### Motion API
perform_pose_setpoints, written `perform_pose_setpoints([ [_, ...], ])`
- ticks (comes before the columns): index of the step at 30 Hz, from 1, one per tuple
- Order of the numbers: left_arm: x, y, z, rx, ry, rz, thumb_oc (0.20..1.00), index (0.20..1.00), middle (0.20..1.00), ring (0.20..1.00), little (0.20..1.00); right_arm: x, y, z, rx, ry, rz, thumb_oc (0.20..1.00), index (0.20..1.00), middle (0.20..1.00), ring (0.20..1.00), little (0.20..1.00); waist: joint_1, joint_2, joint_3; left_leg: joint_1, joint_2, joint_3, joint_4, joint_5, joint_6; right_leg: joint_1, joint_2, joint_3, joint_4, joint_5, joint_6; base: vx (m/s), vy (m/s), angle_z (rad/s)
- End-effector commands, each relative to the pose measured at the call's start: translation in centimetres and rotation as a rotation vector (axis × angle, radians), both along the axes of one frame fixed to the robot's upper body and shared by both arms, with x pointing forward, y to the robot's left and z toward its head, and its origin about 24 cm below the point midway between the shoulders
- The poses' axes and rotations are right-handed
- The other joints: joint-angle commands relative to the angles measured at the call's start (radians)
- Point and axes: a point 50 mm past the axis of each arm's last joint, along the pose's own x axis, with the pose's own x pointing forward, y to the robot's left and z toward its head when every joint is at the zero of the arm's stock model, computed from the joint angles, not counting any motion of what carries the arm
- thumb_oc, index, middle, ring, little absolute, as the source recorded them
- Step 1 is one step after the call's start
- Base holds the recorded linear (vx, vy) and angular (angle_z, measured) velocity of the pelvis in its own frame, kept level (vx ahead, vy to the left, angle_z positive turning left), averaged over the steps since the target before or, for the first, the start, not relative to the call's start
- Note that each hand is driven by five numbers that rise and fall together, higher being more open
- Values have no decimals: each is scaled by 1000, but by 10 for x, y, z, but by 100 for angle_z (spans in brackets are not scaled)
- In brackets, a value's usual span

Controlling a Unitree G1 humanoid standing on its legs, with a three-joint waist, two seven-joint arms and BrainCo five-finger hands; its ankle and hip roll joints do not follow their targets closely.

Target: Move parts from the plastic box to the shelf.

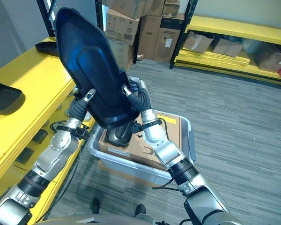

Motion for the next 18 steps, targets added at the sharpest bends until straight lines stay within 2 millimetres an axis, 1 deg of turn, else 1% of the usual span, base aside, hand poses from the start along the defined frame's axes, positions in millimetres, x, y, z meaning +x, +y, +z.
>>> perform_pose_setpoints([
  [1,4,-6,63,-10,-370,54,200,200,200,200,200,-43,42,23,134,-134,385,1000,1000,1000,1000,1000,1,-13,-6,33,-28,10,-8,-129,36,85,-13,-18,16,-144,22,13,83,-2],
  [2,4,-5,63,0,-376,65,200,200,200,200,200,-42,41,22,136,-131,377,1000,1000,1000,1000,1000,1,-13,-6,34,-29,11,-8,-129,37,85,-14,-18,15,-143,23,14,105,-3],
  [3,4,2,62,40,-384,109,200,200,200,200,200,-42,34,20,150,-119,336,1000,1000,1000,1000,1000,0,-12,-5,37,-29,19,-8,-131,38,84,-18,-20,14,-138,28,11,82,-3],
  [6,4,11,59,75,-387,157,200,200,200,200,200,-41,22,16,176,-93,278,1000,1000,1000,1000,1000,-6,-10,-4,38,-32,26,-8,-133,41,81,-22,-16,14,-135,33,6,88,-9],
  [7,3,21,58,96,-397,198,200,200,200,200,200,-41,9,10,207,-59,237,1000,1000,1000,1000,1000,-14,-8,-3,38,-33,31,-8,-135,43,78,-26,-10,16,-133,38,4,115,-13],
  [8,2,27,56,113,-406,229,200,200,200,200,200,-40,1,4,211,-29,195,1000,1000,1000,1000,1000,-20,-7,-3,38,-35,35,-8,-137,45,73,-29,-7,19,-132,42,6,123,-19],
  [9,1,29,56,121,-410,247,200,200,200,200,200,-40,-3,0,197,-10,168,1000,1000,1000,1000,1000,-22,-6,-3,38,-36,37,-8,-138,46,71,-30,-5,21,-132,44,8,110,-17],
  [10,0,34,55,131,-417,274,200,200,200,200,200,-39,-10,-8,177,14,121,1000,1000,1000,1000,1000,-27,-5,-2,39,-39,40,-8,-140,50,68,-34,0,23,-130,47,11,127,-16],
  [11,-2,43,54,140,-427,317,200,200,200,200,200,-40,-22,-19,173,54,63,1000,1000,1000,1000,1000,-36,-3,2,41,-43,45,-8,-142,55,63,-39,5,26,-126,51,13,127,-8],
  [12,-3,46,54,146,-429,334,200,200,200,200,200,-40,-26,-24,172,71,41,1000,1000,1000,1000,1000,-38,-2,1,43,-44,49,-8,-143,57,60,-42,8,28,-125,54,14,121,-10],
  [14,-6,60,53,168,-446,394,200,200,200,200,200,-42,-45,-41,163,127,-42,1000,1000,1000,1000,1000,-55,-1,5,47,-49,61,-8,-149,66,47,-51,18,41,-122,63,18,107,-18],
  [16,-9,70,53,174,-458,432,200,200,200,200,200,-44,-60,-55,194,186,-102,1000,1000,1000,1000,1000,-67,-1,9,51,-53,69,-8,-154,73,37,-56,31,51,-121,69,24,98,-22],
  [17,-12,80,53,173,-472,466,200,200,200,200,200,-47,-75,-77,235,280,-171,1000,1000,1000,1000,1000,-79,0,11,56,-55,79,-8,-160,81,26,-60,45,63,-122,73,29,80,-25],
  [18,-13,81,53,173,-474,471,200,200,200,200,200,-47,-77,-80,234,292,-183,1000,1000,1000,1000,1000,-81,0,11,56,-55,80,-8,-160,82,24,-60,47,64,-123,73,38,77,-26],
])
